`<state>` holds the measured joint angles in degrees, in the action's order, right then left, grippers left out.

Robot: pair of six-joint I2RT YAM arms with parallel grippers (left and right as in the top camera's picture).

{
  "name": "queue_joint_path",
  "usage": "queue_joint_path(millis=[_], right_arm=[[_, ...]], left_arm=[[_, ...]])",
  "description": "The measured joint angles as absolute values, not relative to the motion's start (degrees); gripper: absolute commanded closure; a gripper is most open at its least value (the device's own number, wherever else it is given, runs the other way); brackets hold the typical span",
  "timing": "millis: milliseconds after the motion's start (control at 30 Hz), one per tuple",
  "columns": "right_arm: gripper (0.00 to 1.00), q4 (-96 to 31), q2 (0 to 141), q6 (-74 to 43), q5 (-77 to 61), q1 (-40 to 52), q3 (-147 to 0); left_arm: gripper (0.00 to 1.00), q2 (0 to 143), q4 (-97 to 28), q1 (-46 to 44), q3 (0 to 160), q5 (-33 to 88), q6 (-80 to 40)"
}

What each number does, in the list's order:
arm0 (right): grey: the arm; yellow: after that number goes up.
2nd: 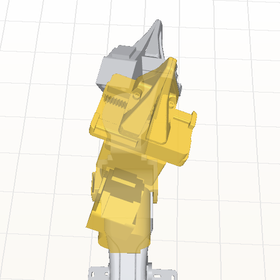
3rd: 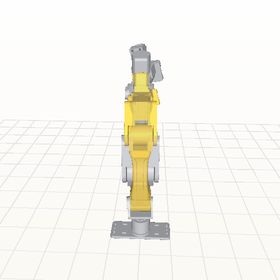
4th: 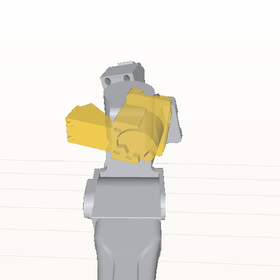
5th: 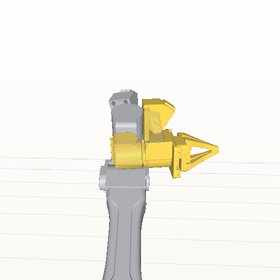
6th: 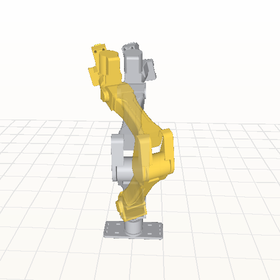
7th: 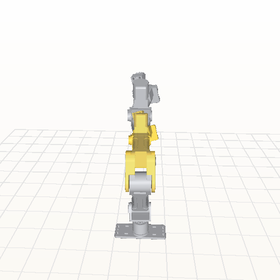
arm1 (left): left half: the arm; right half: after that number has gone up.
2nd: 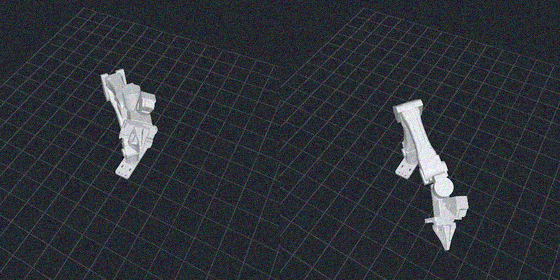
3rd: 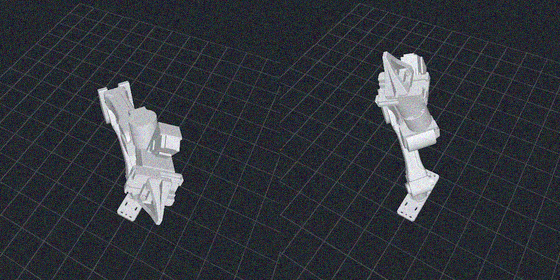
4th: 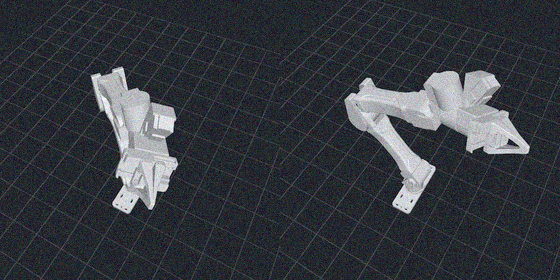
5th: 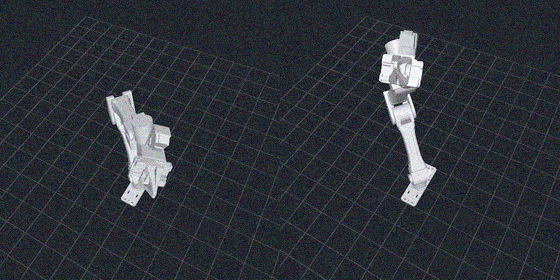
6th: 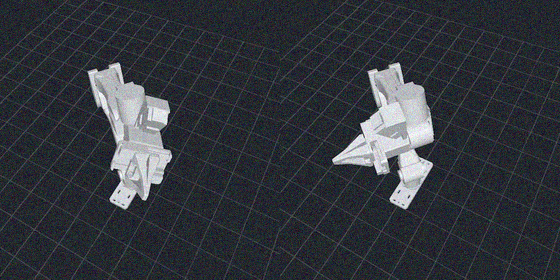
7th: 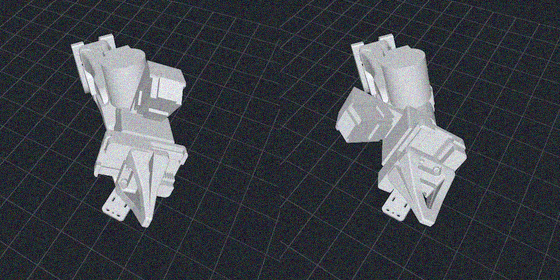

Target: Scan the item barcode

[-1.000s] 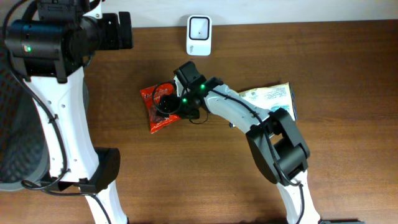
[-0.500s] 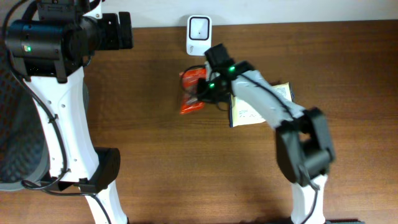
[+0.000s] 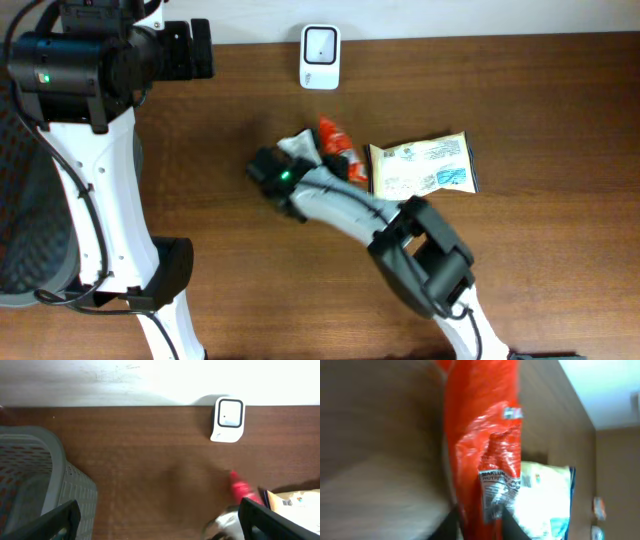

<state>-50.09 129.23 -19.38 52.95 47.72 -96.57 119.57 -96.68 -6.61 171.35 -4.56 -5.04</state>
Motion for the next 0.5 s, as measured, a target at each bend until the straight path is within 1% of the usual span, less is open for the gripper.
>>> queue_joint_path(millis=[33, 100, 167, 200, 233, 267, 333, 400, 467, 500], right_arm=[[0.28, -49.4, 129.3, -19.4, 52.9, 51.2, -96.6], [0.28, -49.7, 129.3, -19.3, 52.2, 54.4, -96.6], [0.29, -50.7, 129.3, -19.3, 47.5, 54.3, -96.7], [0.54, -51.4, 129.2, -19.3, 44.5, 53.6, -97.1], [0.81, -52.0, 127.8, -19.3, 37.6, 50.8, -98.3], [0.96, -52.3, 125.1, -19.3, 31.3, 46.5, -99.1], [0.96, -51.6, 120.3, -19.4, 19.6, 37.2, -100.1], [0.96, -49.2, 119.0, -19.6, 3.0, 27.9, -100.7], [0.96, -46.2, 120.3, -19.6, -10.8, 23.6, -100.7], [0.96, -45.7, 121.0, -19.5, -13.5, 23.6, -100.7]], left_arm=[[0.01, 119.6, -96.7, -6.6, 171.3, -4.6, -5.0], [0.01, 119.6, -96.7, -6.6, 171.3, -4.6, -5.0], [0.01, 119.6, -96.7, -6.6, 171.3, -4.6, -5.0], [0.01, 119.6, -96.7, -6.6, 171.3, -4.6, -5.0], [0.01, 119.6, -96.7, -6.6, 171.3, -4.6, -5.0], [0.01, 119.6, -96.7, -6.6, 171.3, -4.6, -5.0], [0.01, 119.6, -96.7, -6.6, 171.3, -4.6, -5.0], [0.01, 119.6, -96.7, -6.6, 171.3, -4.6, -5.0], [0.01, 119.6, -96.7, -6.6, 171.3, -4.6, -5.0], [0.01, 119.6, -96.7, -6.6, 171.3, -4.6, -5.0]])
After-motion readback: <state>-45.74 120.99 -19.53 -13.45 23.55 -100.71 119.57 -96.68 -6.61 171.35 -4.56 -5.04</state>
